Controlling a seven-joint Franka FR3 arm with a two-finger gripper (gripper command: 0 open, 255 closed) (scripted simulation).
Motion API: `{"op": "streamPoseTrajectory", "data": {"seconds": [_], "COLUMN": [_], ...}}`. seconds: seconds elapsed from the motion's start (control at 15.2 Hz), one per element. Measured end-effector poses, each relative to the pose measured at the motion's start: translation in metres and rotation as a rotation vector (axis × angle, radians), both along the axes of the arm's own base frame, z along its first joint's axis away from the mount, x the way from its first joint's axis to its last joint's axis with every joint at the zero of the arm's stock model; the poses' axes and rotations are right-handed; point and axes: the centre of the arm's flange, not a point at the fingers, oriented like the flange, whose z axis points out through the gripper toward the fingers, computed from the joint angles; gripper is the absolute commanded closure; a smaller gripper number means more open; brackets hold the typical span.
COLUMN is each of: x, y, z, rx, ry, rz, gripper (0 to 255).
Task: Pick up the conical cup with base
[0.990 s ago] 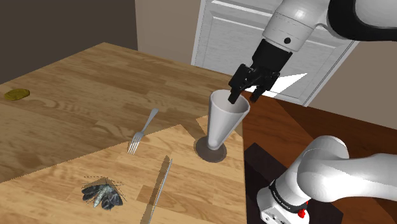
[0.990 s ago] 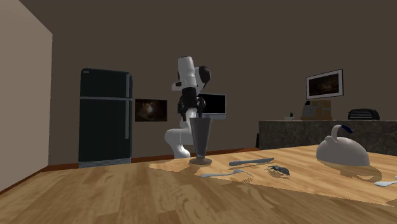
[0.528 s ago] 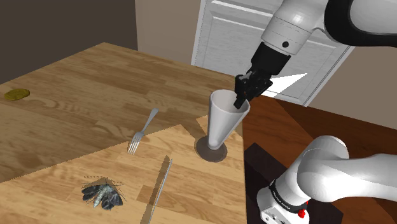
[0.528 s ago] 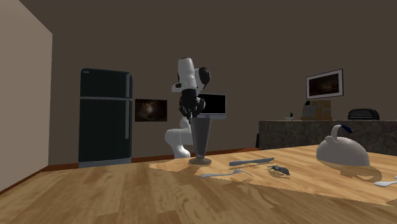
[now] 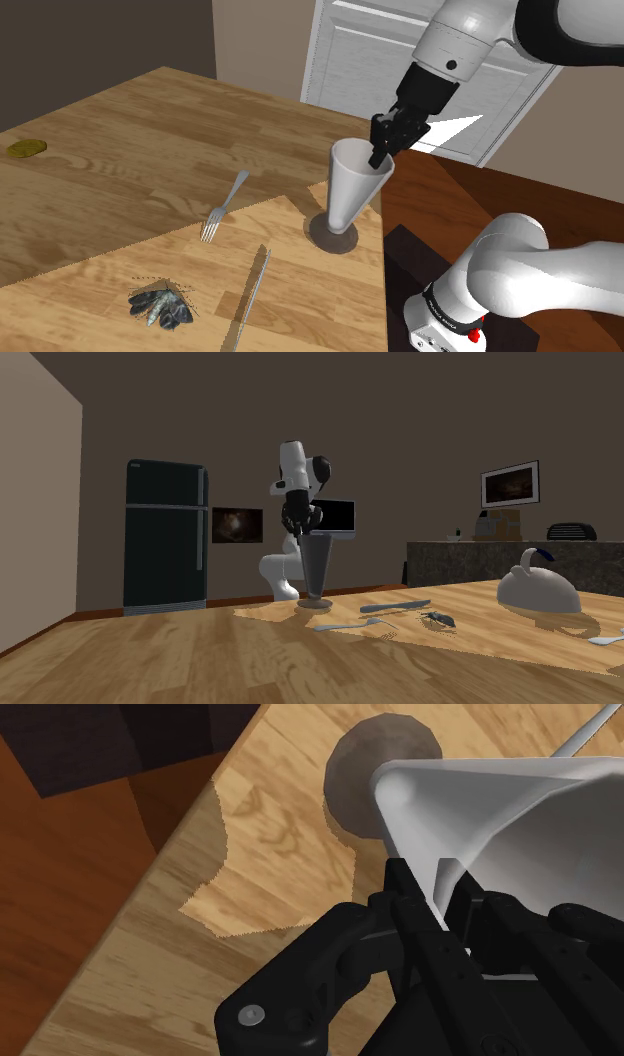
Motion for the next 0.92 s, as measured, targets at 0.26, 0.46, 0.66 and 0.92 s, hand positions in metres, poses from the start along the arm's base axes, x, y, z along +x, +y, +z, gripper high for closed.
{"op": "streamPoseTrajectory", "data": {"seconds": [0.26,0.46,0.66,0.92], "x": [0.001,0.001,0.001,0.0], "y": [0.0,0.001,0.001,-0.001], "z": [0.019,0.035,0.051,0.07], "rx": [0.0,0.0,0.0,0.0], "ry": [0.001,0.001,0.001,0.001], "rz": [0.0,0.0,0.0,0.0], "gripper": [255,255,255,255]}}
